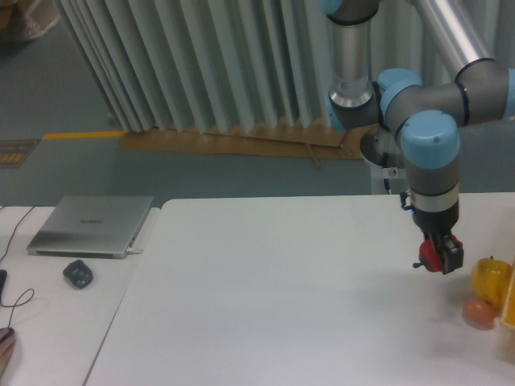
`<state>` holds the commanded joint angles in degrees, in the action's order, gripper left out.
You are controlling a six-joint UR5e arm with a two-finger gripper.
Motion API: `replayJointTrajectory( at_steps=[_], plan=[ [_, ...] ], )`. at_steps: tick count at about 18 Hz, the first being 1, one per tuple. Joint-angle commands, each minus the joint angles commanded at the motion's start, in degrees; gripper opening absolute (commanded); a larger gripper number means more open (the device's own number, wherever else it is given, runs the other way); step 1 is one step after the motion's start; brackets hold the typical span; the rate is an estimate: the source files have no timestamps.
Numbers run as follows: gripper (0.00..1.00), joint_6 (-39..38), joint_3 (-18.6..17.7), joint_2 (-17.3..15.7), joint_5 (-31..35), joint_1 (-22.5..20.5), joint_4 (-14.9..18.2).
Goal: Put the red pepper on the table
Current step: 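Lift the red pepper out of the bin and carry it toward the table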
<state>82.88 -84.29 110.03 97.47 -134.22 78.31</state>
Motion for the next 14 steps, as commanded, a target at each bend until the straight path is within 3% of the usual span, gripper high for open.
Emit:
replayJointTrajectory(
  at_steps=[7,11,14],
  plan=[
    [0.64,0.09,0.09,1.93,-0.61,0.45,0.00],
    [0.64,-0.62,-0.26,1.94,-11.84,-0.78,-0.17],
    [0.64,-0.71,-0.35,1.94,-13.71,-0.96,-0.35]
  ],
)
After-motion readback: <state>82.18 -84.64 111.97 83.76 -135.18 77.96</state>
